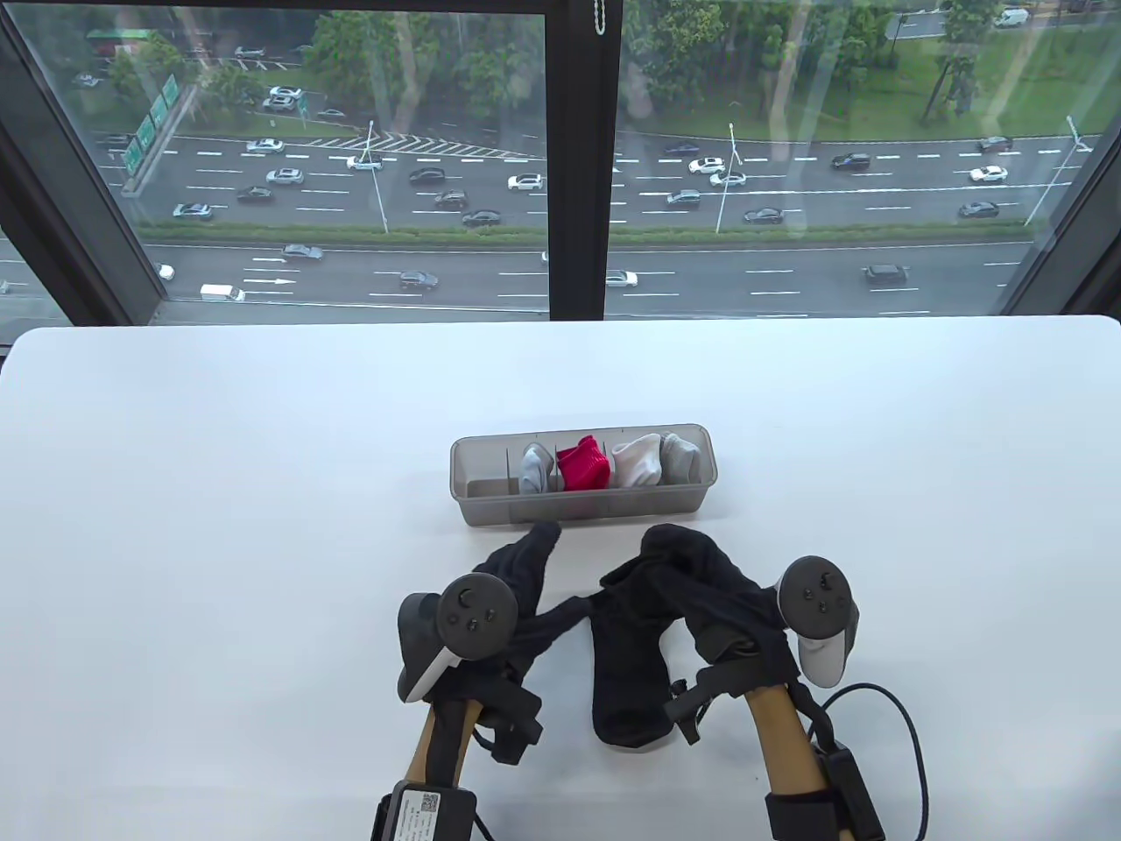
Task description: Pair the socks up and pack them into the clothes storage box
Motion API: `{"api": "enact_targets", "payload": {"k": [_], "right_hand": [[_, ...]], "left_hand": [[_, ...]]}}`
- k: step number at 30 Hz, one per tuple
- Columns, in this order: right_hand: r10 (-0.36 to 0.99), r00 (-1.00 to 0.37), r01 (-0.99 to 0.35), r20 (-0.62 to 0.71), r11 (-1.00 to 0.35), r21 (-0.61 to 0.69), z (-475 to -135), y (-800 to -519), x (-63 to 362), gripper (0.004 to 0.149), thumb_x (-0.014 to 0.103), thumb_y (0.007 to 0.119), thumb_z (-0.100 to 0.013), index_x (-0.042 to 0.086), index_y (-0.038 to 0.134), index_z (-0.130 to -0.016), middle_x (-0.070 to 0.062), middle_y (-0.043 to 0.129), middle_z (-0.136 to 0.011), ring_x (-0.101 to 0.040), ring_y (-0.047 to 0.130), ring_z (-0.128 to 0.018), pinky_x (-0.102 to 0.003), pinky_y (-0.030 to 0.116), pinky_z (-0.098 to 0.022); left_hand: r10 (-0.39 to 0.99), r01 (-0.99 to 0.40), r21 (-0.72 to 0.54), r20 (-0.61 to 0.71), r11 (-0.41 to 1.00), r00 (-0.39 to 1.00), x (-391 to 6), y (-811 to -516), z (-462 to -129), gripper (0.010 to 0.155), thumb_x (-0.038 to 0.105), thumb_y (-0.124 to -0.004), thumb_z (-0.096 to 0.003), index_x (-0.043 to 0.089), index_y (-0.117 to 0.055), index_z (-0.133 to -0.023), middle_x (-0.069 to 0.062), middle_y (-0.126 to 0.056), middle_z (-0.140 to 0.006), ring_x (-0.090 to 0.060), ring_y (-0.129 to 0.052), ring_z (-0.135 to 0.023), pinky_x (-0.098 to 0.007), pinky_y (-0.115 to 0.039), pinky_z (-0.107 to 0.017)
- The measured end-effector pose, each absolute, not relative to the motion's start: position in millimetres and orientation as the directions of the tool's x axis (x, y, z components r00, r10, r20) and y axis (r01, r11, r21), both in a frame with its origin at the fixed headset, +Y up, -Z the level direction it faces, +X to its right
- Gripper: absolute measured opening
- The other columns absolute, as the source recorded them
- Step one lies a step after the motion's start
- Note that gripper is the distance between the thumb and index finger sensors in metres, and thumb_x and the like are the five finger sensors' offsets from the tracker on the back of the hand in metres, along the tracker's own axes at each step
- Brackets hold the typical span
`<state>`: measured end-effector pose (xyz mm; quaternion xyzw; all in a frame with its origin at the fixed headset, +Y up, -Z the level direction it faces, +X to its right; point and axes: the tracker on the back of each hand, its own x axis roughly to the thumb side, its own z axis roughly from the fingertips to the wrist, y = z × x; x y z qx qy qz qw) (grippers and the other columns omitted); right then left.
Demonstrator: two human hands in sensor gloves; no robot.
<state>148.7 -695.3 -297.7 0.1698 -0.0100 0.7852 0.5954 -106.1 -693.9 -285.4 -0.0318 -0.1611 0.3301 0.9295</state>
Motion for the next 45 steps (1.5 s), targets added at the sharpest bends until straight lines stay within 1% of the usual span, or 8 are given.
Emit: {"api": "enact_targets", "payload": {"k": [5,10,16,21,24,27,31,45], "right_hand": [[0.870,-0.353,-0.867,0.345,-0.442,0.228,-290.6,-675.6,144.0,0.043,0.029,0.083,-0.054,0.030,0.072,-0.096,-0.009,0.087,-0.088,-0.024,0.093,-0.070,-0.051,0.070,-0.071],[0.819,-0.470,-0.808,0.328,-0.549,0.215,-279.4,-647.5,164.3,0.043,0.030,0.086,-0.052,0.024,0.078,-0.093,-0.010,0.093,-0.080,-0.016,0.098,-0.056,-0.045,0.077,-0.066],[0.782,-0.619,-0.759,0.076,-0.620,0.200,-314.0,-702.9,149.0,0.043,0.029,0.085,-0.052,0.022,0.077,-0.094,-0.012,0.093,-0.079,-0.015,0.098,-0.052,-0.044,0.076,-0.066],[0.664,-0.747,-0.636,0.021,-0.724,0.268,-337.7,-752.4,133.6,0.060,0.031,0.083,-0.053,0.026,0.059,-0.109,-0.015,0.069,-0.111,-0.040,0.072,-0.096,-0.061,0.051,-0.078],[0.595,-0.803,-0.581,0.031,-0.793,0.182,-331.4,-743.4,137.9,0.067,0.034,0.081,-0.054,0.024,0.050,-0.113,-0.021,0.046,-0.121,-0.050,0.042,-0.109,-0.065,0.042,-0.080],[0.570,-0.819,-0.559,0.060,-0.818,0.139,-323.3,-732.2,142.6,0.065,0.034,0.080,-0.055,0.026,0.050,-0.112,-0.021,0.042,-0.122,-0.049,0.036,-0.110,-0.064,0.041,-0.080],[0.570,-0.809,-0.500,0.146,-0.797,0.339,-309.0,-726.8,143.7,0.057,0.032,0.080,-0.056,0.026,0.059,-0.109,-0.021,0.045,-0.121,-0.049,0.037,-0.110,-0.064,0.042,-0.081],[0.380,-0.906,-0.181,0.187,-0.746,0.641,-308.9,-770.1,105.7,0.061,0.032,0.083,-0.054,0.041,0.050,-0.105,-0.010,0.012,-0.122,-0.036,0.005,-0.109,-0.057,0.016,-0.084]], "left_hand": [[0.650,-0.673,-0.066,0.343,0.736,0.678,-89.2,-678.3,-280.1,0.044,0.044,-0.067,-0.0553,0.032,-0.075,-0.097,-0.004,-0.091,-0.099,-0.029,-0.092,-0.089,-0.052,-0.071,-0.073],[0.784,-0.674,-0.401,0.345,0.620,0.516,-80.5,-670.7,-280.6,0.043,0.039,-0.066,-0.0577,0.023,-0.076,-0.097,0.002,-0.102,-0.071,-0.019,-0.104,-0.063,-0.045,-0.081,-0.063],[0.604,-0.533,-0.336,0.154,0.776,0.782,-72.8,-710.5,-312.2,0.044,0.041,-0.068,-0.0567,0.024,-0.077,-0.096,0.002,-0.103,-0.059,-0.017,-0.104,-0.051,-0.044,-0.083,-0.058],[0.315,-0.282,-0.316,0.056,0.906,0.947,-70.8,-743.6,-319.8,0.084,0.050,-0.071,-0.0529,0.027,-0.021,-0.116,-0.016,-0.033,-0.125,-0.045,-0.042,-0.115,-0.062,-0.045,-0.083],[0.250,-0.227,-0.144,0.171,0.963,0.953,-70.9,-725.3,-306.1,0.072,0.047,-0.070,-0.0529,0.036,-0.034,-0.114,0.000,-0.034,-0.127,-0.035,-0.033,-0.120,-0.061,-0.036,-0.086],[0.382,-0.234,-0.409,0.328,0.882,0.864,-62.8,-722.2,-293.1,0.049,0.045,-0.067,-0.0549,0.036,-0.071,-0.103,0.003,-0.081,-0.112,-0.025,-0.062,-0.117,-0.060,-0.039,-0.085],[0.353,-0.020,-0.745,0.291,0.666,0.889,-45.3,-750.9,-285.0,0.051,0.039,-0.060,-0.0579,0.031,-0.058,-0.108,0.007,-0.061,-0.121,-0.026,-0.041,-0.119,-0.060,-0.029,-0.084],[0.324,-0.131,-0.724,0.134,0.677,0.937,-81.6,-760.6,-304.8,0.071,0.050,-0.071,-0.0521,0.036,-0.031,-0.109,0.012,-0.025,-0.125,-0.031,-0.011,-0.116,-0.060,-0.015,-0.083]]}}
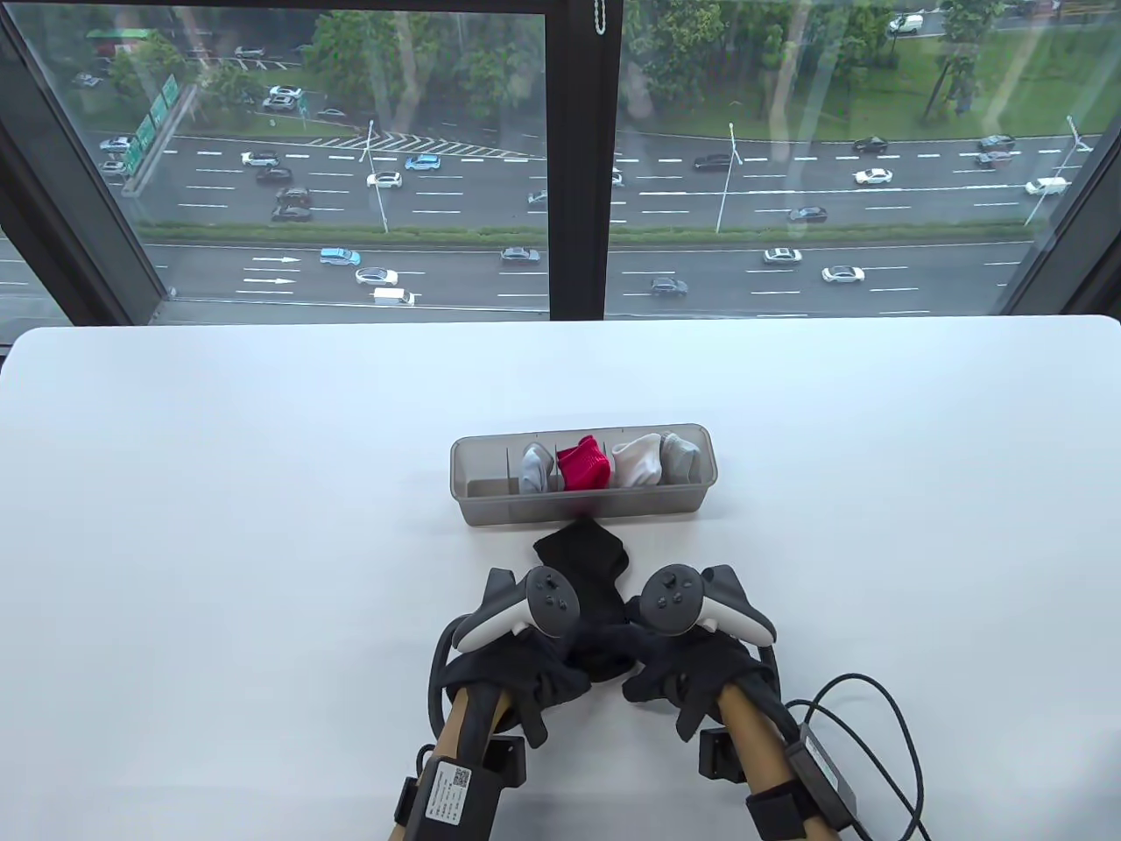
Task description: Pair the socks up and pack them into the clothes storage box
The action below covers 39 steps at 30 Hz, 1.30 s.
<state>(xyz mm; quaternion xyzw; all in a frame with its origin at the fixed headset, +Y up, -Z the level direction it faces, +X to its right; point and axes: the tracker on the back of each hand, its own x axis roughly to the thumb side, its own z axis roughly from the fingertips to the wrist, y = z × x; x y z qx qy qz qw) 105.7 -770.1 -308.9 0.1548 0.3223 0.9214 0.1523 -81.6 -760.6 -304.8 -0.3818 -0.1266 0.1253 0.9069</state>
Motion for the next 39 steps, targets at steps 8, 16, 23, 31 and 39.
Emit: {"api": "enact_targets", "payload": {"k": [8,16,23,31,39], "right_hand": [[0.608,-0.793,-0.480,0.027,-0.652,0.587,-311.7,-777.4,113.6,0.037,0.038,0.069,-0.058,0.025,0.074,-0.092,-0.011,0.024,-0.119,-0.034,0.008,-0.110,-0.055,0.009,-0.082],[0.642,-0.767,-0.504,0.004,-0.606,0.615,-312.2,-780.0,115.8,0.041,0.039,0.074,-0.056,0.029,0.069,-0.096,-0.011,0.018,-0.120,-0.032,0.002,-0.108,-0.052,0.003,-0.080],[0.656,-0.754,-0.554,-0.043,-0.599,0.579,-310.3,-780.6,114.1,0.035,0.038,0.064,-0.061,0.022,0.074,-0.090,-0.010,0.021,-0.119,-0.030,0.003,-0.109,-0.051,0.003,-0.080],[0.678,-0.735,-0.560,-0.028,-0.582,0.590,-308.4,-783.3,116.6,0.053,0.044,0.070,-0.057,0.027,0.057,-0.106,-0.011,0.018,-0.120,-0.031,0.001,-0.109,-0.051,0.001,-0.080],[0.674,-0.734,-0.579,-0.077,-0.563,0.589,-308.3,-783.2,112.9,0.036,0.037,0.064,-0.062,0.021,0.072,-0.093,-0.009,0.015,-0.119,-0.029,-0.002,-0.107,-0.050,-0.002,-0.078]], "left_hand": [[0.178,-0.066,-0.503,0.179,0.862,0.968,-67.2,-759.3,-301.4,0.045,0.045,-0.068,-0.0535,0.036,-0.064,-0.097,0.010,-0.045,-0.121,-0.032,-0.035,-0.118,-0.061,-0.026,-0.084],[0.254,-0.139,-0.531,0.150,0.836,0.955,-74.1,-759.3,-302.1,0.041,0.038,-0.061,-0.0566,0.032,-0.072,-0.096,0.010,-0.048,-0.121,-0.033,-0.036,-0.118,-0.061,-0.029,-0.084],[0.292,-0.166,-0.543,0.154,0.823,0.944,-68.5,-760.6,-297.0,0.068,0.048,-0.069,-0.0523,0.041,-0.028,-0.106,-0.003,-0.042,-0.123,-0.042,-0.030,-0.117,-0.064,-0.025,-0.082],[0.145,-0.040,-0.431,0.213,0.901,0.966,-60.5,-759.7,-295.5,0.042,0.041,-0.064,-0.0555,0.030,-0.068,-0.096,0.000,-0.051,-0.120,-0.036,-0.045,-0.117,-0.062,-0.031,-0.083],[0.205,-0.086,-0.477,0.204,0.874,0.957,-62.4,-761.6,-294.5,0.050,0.043,-0.061,-0.0551,0.030,-0.053,-0.103,-0.003,-0.045,-0.122,-0.039,-0.038,-0.117,-0.063,-0.028,-0.083]]}}
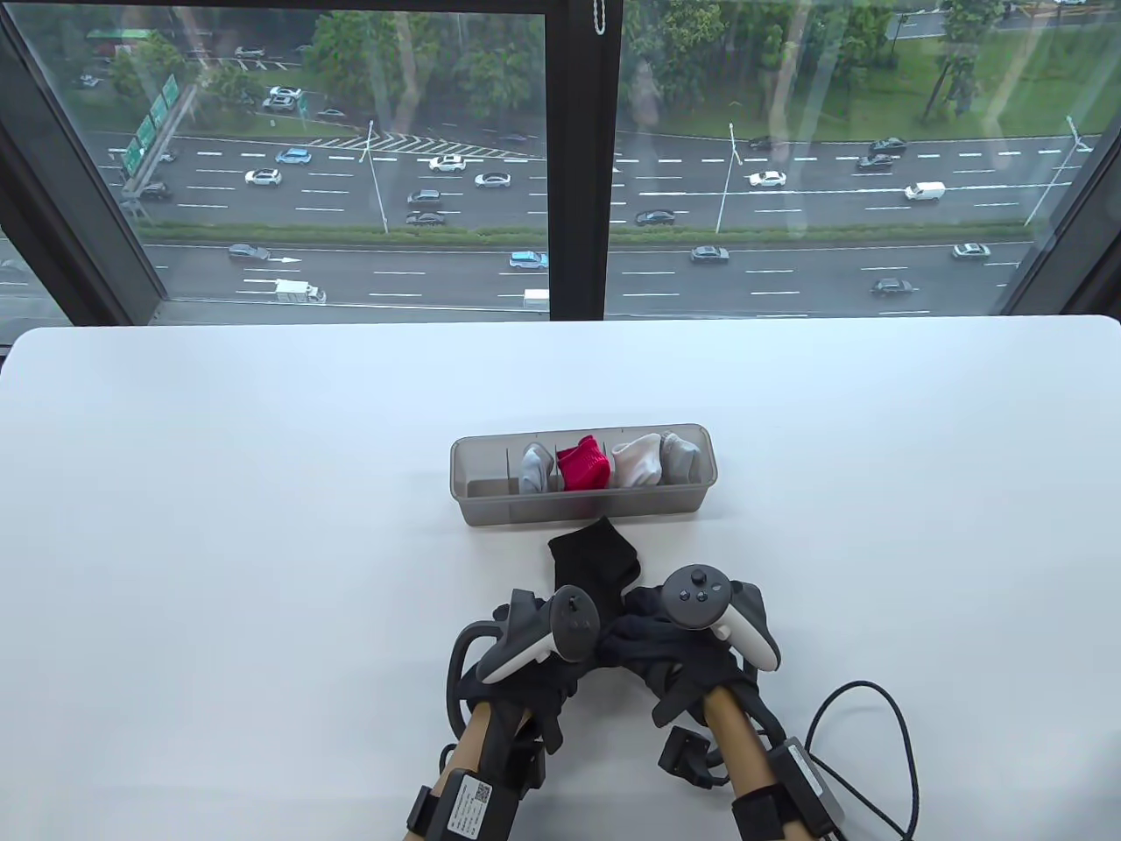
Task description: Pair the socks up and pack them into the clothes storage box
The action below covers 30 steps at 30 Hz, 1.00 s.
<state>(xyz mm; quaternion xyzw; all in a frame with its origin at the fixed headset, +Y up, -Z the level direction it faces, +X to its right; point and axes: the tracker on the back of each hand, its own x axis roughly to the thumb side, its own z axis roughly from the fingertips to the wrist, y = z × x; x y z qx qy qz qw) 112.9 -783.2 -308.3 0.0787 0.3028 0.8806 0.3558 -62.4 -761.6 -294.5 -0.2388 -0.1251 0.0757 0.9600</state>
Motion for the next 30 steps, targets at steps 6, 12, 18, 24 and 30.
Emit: {"api": "enact_targets", "payload": {"k": [6,12,18,24,30], "right_hand": [[0.695,-0.711,-0.612,-0.107,-0.537,0.581,-308.2,-782.5,113.9,0.036,0.037,0.061,-0.063,0.016,0.073,-0.090,-0.009,0.016,-0.119,-0.028,-0.002,-0.107,-0.049,-0.003,-0.078],[0.730,-0.679,-0.614,-0.079,-0.505,0.606,-306.6,-785.8,118.4,0.058,0.042,0.074,-0.056,0.031,0.052,-0.108,-0.011,0.013,-0.120,-0.028,-0.004,-0.107,-0.048,-0.005,-0.077],[0.690,-0.721,-0.590,-0.064,-0.562,0.579,-308.1,-784.2,115.4,0.043,0.038,0.068,-0.056,0.029,0.067,-0.098,-0.010,0.016,-0.119,-0.029,-0.001,-0.107,-0.049,-0.001,-0.078],[0.718,-0.691,-0.609,-0.087,-0.512,0.606,-308.2,-785.4,115.8,0.042,0.038,0.060,-0.058,0.025,0.068,-0.097,-0.009,0.011,-0.119,-0.028,-0.007,-0.106,-0.048,-0.006,-0.076],[0.742,-0.662,-0.667,-0.108,-0.517,0.536,-306.2,-785.5,117.4,0.050,0.044,0.064,-0.058,0.025,0.059,-0.104,-0.011,0.016,-0.119,-0.029,-0.002,-0.107,-0.047,-0.003,-0.078]], "left_hand": [[0.155,-0.055,-0.402,0.221,0.914,0.963,-57.9,-759.3,-294.0,0.047,0.042,-0.068,-0.0538,0.037,-0.055,-0.099,-0.003,-0.053,-0.119,-0.040,-0.047,-0.115,-0.063,-0.032,-0.083],[0.188,-0.098,-0.394,0.196,0.914,0.962,-63.3,-758.3,-296.4,0.043,0.040,-0.064,-0.0547,0.030,-0.069,-0.096,0.002,-0.060,-0.117,-0.034,-0.053,-0.115,-0.063,-0.033,-0.083],[0.195,-0.093,-0.414,0.211,0.906,0.958,-62.5,-761.1,-296.1,0.046,0.041,-0.059,-0.0554,0.025,-0.062,-0.099,-0.002,-0.056,-0.119,-0.037,-0.049,-0.115,-0.063,-0.032,-0.083],[0.143,-0.055,-0.370,0.214,0.928,0.966,-58.2,-760.7,-294.5,0.053,0.043,-0.065,-0.0545,0.035,-0.041,-0.101,-0.003,-0.057,-0.117,-0.037,-0.052,-0.114,-0.062,-0.034,-0.083],[0.187,-0.108,-0.348,0.204,0.931,0.961,-64.5,-759.2,-294.5,0.044,0.043,-0.064,-0.0528,0.030,-0.069,-0.094,0.003,-0.068,-0.114,-0.032,-0.060,-0.113,-0.062,-0.036,-0.083]]}}
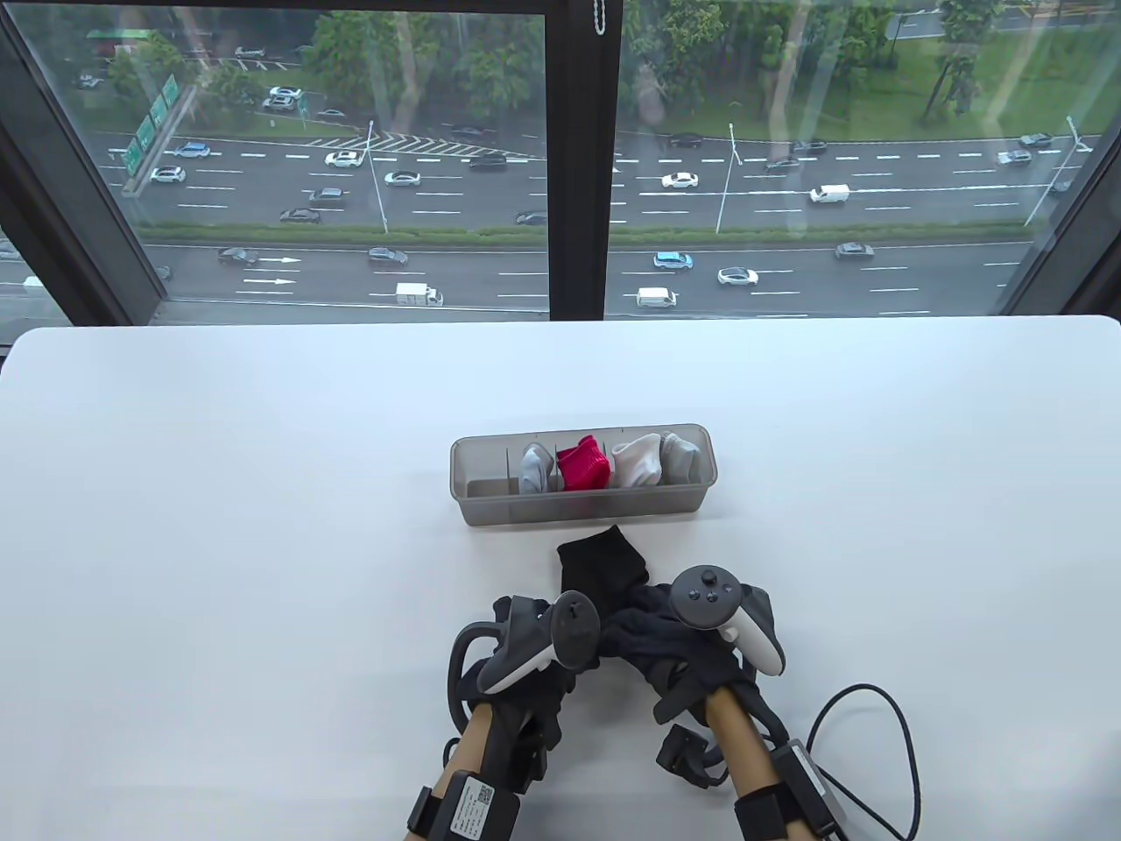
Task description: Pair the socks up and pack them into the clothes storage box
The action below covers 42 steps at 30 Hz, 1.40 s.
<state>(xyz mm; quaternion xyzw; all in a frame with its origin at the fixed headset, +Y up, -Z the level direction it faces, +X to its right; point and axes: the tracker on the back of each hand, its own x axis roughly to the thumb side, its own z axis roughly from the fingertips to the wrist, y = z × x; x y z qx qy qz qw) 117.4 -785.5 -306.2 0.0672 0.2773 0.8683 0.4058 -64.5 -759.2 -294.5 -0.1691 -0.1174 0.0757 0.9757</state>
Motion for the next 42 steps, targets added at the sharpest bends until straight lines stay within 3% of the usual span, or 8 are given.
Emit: {"api": "enact_targets", "payload": {"k": [8,12,15,20,26,30,34,42], "right_hand": [[0.740,-0.663,-0.648,-0.118,-0.488,0.585,-309.1,-785.2,115.7,0.039,0.038,0.057,-0.061,0.019,0.071,-0.093,-0.012,0.010,-0.118,-0.030,-0.008,-0.105,-0.048,-0.007,-0.075],[0.740,-0.662,-0.656,-0.115,-0.499,0.566,-308.0,-784.8,116.2,0.041,0.040,0.058,-0.062,0.017,0.070,-0.093,-0.011,0.012,-0.119,-0.029,-0.007,-0.105,-0.048,-0.006,-0.076],[0.767,-0.636,-0.656,-0.086,-0.479,0.584,-307.5,-786.2,117.4,0.062,0.047,0.067,-0.056,0.025,0.048,-0.111,-0.014,0.011,-0.120,-0.032,-0.008,-0.105,-0.049,-0.007,-0.075],[0.750,-0.655,-0.654,-0.093,-0.501,0.567,-309.3,-785.1,117.1,0.044,0.041,0.065,-0.058,0.023,0.067,-0.098,-0.013,0.015,-0.120,-0.031,-0.005,-0.106,-0.049,-0.004,-0.076],[0.777,-0.617,-0.671,-0.123,-0.438,0.598,-309.4,-785.2,116.4,0.041,0.040,0.058,-0.061,0.018,0.070,-0.094,-0.012,0.012,-0.120,-0.030,-0.010,-0.105,-0.049,-0.009,-0.074],[0.783,-0.609,-0.674,-0.128,-0.425,0.604,-309.4,-785.8,117.3,0.043,0.042,0.058,-0.062,0.015,0.069,-0.094,-0.011,0.012,-0.119,-0.029,-0.011,-0.104,-0.048,-0.010,-0.073],[0.779,-0.621,-0.650,-0.086,-0.450,0.612,-308.6,-786.2,117.1,0.060,0.046,0.066,-0.057,0.025,0.049,-0.110,-0.012,0.012,-0.121,-0.032,-0.009,-0.105,-0.049,-0.009,-0.073],[0.790,-0.604,-0.675,-0.108,-0.435,0.596,-308.6,-786.3,118.2,0.043,0.042,0.059,-0.060,0.019,0.068,-0.096,-0.011,0.016,-0.121,-0.030,-0.008,-0.106,-0.049,-0.009,-0.073]], "left_hand": [[0.162,-0.076,-0.372,0.205,0.925,0.965,-59.9,-762.4,-293.2,0.059,0.047,-0.068,-0.0520,0.039,-0.036,-0.101,0.000,-0.059,-0.116,-0.034,-0.051,-0.114,-0.062,-0.033,-0.084],[0.179,-0.112,-0.298,0.206,0.948,0.962,-63.4,-760.1,-292.7,0.046,0.046,-0.071,-0.0502,0.035,-0.067,-0.094,0.003,-0.072,-0.110,-0.033,-0.063,-0.111,-0.062,-0.038,-0.083],[0.200,-0.131,-0.316,0.198,0.940,0.960,-65.5,-760.1,-293.3,0.045,0.046,-0.065,-0.0517,0.033,-0.069,-0.094,0.004,-0.072,-0.110,-0.032,-0.062,-0.112,-0.062,-0.037,-0.083],[0.204,-0.110,-0.385,0.212,0.916,0.956,-61.5,-762.7,-291.5,0.046,0.045,-0.056,-0.0541,0.027,-0.062,-0.097,0.001,-0.063,-0.113,-0.036,-0.051,-0.114,-0.062,-0.034,-0.084],[0.166,-0.085,-0.339,0.219,0.937,0.961,-59.2,-761.8,-290.2,0.059,0.047,-0.068,-0.0518,0.030,-0.041,-0.102,-0.006,-0.059,-0.113,-0.037,-0.053,-0.113,-0.062,-0.037,-0.083],[0.188,-0.118,-0.306,0.212,0.945,0.959,-61.7,-758.8,-290.4,0.049,0.045,-0.068,-0.0513,0.029,-0.064,-0.097,-0.002,-0.070,-0.110,-0.034,-0.064,-0.110,-0.062,-0.040,-0.083],[0.196,-0.114,-0.344,0.216,0.932,0.957,-62.6,-760.6,-290.2,0.047,0.044,-0.060,-0.0526,0.025,-0.066,-0.095,-0.002,-0.067,-0.110,-0.033,-0.059,-0.112,-0.062,-0.038,-0.083],[0.152,-0.066,-0.350,0.226,0.935,0.962,-57.0,-763.5,-288.6,0.061,0.046,-0.064,-0.0535,0.023,-0.035,-0.103,-0.008,-0.055,-0.114,-0.036,-0.052,-0.112,-0.062,-0.037,-0.083]]}}
